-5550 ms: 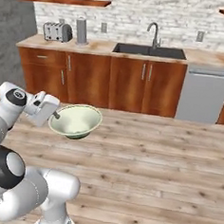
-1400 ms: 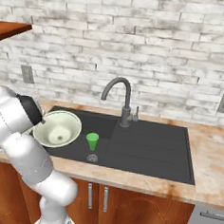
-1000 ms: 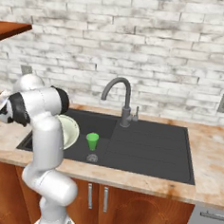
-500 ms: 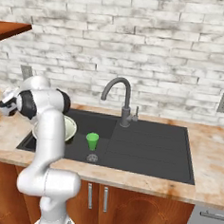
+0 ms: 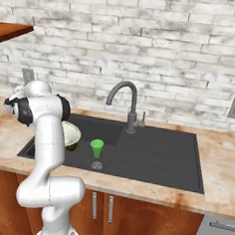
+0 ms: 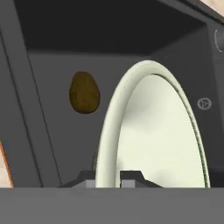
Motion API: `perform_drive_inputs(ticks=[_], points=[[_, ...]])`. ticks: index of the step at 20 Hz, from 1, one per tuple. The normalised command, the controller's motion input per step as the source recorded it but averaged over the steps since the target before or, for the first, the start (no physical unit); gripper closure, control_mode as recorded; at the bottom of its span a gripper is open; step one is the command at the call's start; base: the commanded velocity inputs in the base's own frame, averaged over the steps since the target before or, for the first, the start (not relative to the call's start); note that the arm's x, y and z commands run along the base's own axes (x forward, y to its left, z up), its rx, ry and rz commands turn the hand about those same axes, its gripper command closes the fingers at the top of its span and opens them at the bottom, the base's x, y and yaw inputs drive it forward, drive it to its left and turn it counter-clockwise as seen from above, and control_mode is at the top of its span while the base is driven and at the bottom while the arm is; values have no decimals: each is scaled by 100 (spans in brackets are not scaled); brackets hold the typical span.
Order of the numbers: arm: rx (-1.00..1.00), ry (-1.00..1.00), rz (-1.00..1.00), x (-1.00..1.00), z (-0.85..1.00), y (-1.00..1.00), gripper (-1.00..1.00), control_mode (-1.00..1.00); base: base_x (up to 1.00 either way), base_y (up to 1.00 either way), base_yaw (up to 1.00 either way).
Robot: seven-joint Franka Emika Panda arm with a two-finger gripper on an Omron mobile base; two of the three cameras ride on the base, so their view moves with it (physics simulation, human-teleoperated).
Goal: Pick the cup and bowl and place them in the sink. Then turn on the water.
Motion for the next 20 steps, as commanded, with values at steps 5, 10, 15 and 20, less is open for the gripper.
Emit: perform_drive_inputs(ticks=[5, 10, 15, 20], points=[[43, -9, 11, -14, -45, -95, 100, -100, 0, 0, 0], [32, -28, 3, -33, -36, -40, 100, -100, 0, 0, 0], [16, -18, 0, -19, -61, -36, 100, -100, 0, 0, 0], [13, -8, 0, 0, -54, -18, 100, -100, 0, 0, 0]])
